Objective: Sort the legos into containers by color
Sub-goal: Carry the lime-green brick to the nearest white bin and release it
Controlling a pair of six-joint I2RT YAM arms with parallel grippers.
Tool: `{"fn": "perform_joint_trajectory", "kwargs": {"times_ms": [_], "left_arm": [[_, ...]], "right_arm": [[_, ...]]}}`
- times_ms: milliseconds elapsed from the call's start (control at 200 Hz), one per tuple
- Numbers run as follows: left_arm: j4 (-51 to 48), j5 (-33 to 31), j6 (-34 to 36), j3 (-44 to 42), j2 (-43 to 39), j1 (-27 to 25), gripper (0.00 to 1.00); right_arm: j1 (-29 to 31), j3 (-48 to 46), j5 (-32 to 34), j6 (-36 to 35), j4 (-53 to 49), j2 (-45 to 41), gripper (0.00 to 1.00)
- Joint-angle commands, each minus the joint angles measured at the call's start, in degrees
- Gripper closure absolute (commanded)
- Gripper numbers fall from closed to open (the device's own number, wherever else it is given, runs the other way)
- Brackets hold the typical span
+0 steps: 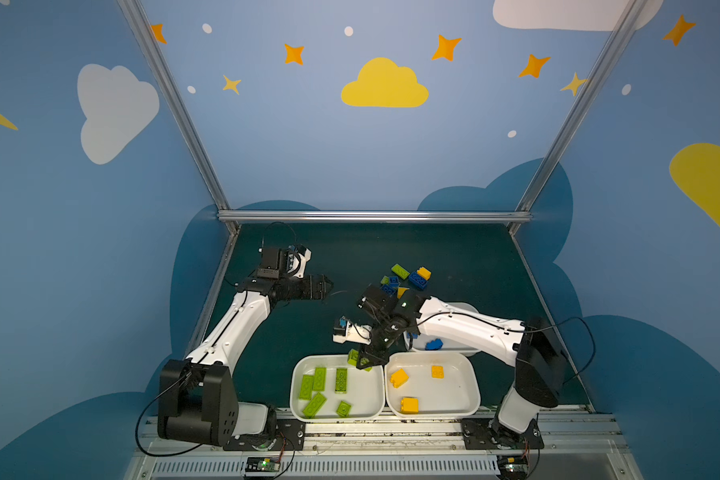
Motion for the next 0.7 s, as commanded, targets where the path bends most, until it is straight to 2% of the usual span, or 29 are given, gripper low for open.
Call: {"fn": "perform_joint_trajectory", "kwargs": {"times_ms": [0,160,300,420,561,696], "left_arm": [[-0.81,0.14,0.47,0.59,0.71,0.35,0.0],[-1.22,0.21,0.88,0.45,1.2,0.29,0.01],[-1.66,0.03,1.25,0.54,1.61,0.37,0.01],[-1.22,0.21,1.08,0.36,1.85,0.34,0.0],[-1.1,0.32,0.91,0.87,2.25,0.36,0.0],[-1.31,0.52,0.86,1.33,1.9,0.43,0.01]], "right_arm": [[2.16,-1.14,2.1,-7.07,-0.16,0.22,0.67],[5.31,-1.38,6.13,-9.52,1.8,2.74,0.63],[6.08,0.39,9.31,-10.02,1.55,5.63,0.53],[6.02,1.17,9.48,-9.62,3.15,5.32,0.43],[3.35,3.37,7.9,-5.1,3.25,3.18,0.42],[-2.28,3.81,7.11,0.37,3.94,-2.02,0.39]]}}
